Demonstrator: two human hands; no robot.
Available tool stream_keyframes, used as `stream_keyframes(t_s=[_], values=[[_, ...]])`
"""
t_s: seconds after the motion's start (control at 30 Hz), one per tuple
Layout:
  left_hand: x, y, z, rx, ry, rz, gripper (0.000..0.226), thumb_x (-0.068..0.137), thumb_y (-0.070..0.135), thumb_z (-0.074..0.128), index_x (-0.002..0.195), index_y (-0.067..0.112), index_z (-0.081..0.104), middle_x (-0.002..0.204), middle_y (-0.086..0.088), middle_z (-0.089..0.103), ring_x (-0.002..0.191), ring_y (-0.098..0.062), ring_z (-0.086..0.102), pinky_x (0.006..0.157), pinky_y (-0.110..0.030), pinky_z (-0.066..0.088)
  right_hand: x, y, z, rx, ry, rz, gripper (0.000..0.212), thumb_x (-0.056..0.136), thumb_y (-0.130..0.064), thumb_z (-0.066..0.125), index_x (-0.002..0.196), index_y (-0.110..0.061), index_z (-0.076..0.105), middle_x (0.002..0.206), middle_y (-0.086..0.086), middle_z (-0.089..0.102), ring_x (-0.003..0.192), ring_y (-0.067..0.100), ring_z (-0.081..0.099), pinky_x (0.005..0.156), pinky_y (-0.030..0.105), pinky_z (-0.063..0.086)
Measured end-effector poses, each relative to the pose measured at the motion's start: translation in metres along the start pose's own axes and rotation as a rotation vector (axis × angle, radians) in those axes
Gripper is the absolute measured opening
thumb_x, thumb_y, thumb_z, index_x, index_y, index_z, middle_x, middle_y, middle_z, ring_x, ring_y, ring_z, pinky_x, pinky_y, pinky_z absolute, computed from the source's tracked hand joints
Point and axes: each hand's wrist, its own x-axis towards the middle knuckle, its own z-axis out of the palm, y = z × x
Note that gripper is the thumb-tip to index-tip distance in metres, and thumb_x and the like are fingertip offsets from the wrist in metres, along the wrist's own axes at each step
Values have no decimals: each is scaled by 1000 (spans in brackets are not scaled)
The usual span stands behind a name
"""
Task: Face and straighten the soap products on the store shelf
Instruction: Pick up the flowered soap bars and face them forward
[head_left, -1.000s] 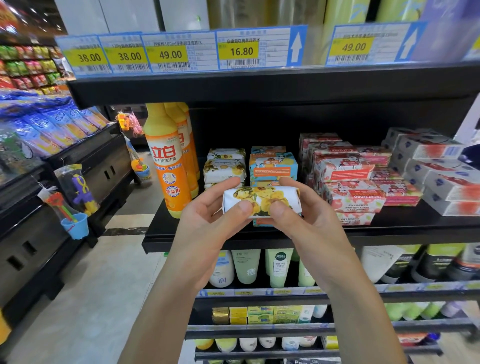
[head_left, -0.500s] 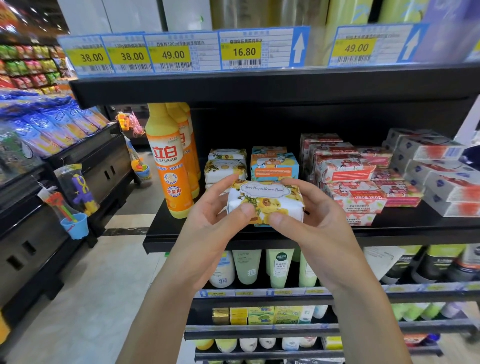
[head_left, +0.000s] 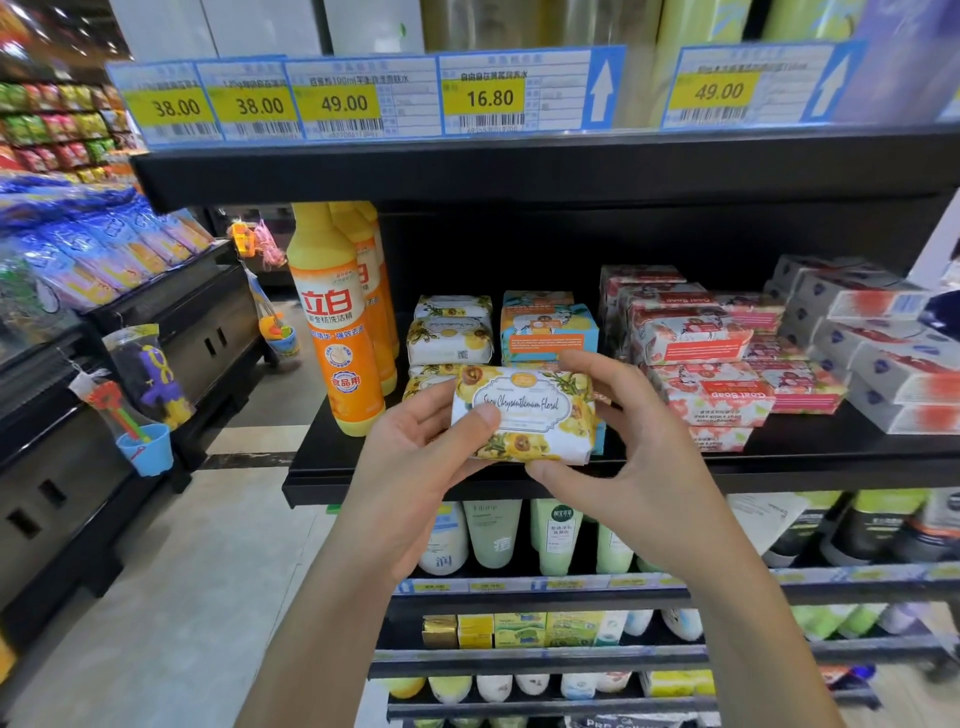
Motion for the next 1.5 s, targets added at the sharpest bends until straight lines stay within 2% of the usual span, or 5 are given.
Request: stream_keyframes(t_s=[0.13, 0.43, 0.73, 1.2, 1.5], values=[[1, -7, 2, 17, 35, -16, 58, 79, 25, 83, 132, 14, 64, 119, -3, 76, 112, -21, 72, 97, -43, 56, 1, -1, 5, -316, 30, -142, 84, 75, -31, 90, 147, -32, 47, 143, -21, 40, 136, -8, 34, 105, 1, 23], [6, -7, -2, 48, 20, 84, 53, 82, 32, 77, 132, 19, 63, 121, 1, 75, 114, -17, 70, 95, -35, 58, 22, 3, -5, -343, -34, -251, 66, 75, -32, 90, 136, -21, 64, 134, -13, 58, 129, 7, 50, 108, 12, 34], [8, -58, -56, 946, 158, 359, 47, 85, 54, 66, 126, 33, 67, 125, 21, 64, 121, 4, 56, 103, -21, 44, 56, 5, -31, -478, -18, -102, 66, 77, -39, 86, 137, -26, 62, 137, -16, 57, 129, 3, 48, 114, 29, 37], [17, -84, -75, 1226, 132, 457, 57, 87, 59, 53, 124, 21, 73, 130, 6, 69, 123, -11, 60, 104, -30, 40, 70, 22, -33, -477, -94, -89, 53, 84, -40, 76, 134, -23, 67, 136, -14, 57, 124, -3, 48, 96, -6, 23], [17, -87, -85, 1264, 176, 515, 55, 89, 61, 59, 120, 18, 75, 127, 2, 71, 121, -17, 63, 103, -36, 46, 49, -23, 28, -439, -24, -352, 45, 92, -29, 75, 133, -14, 66, 133, -4, 63, 127, 10, 55, 112, 22, 39]])
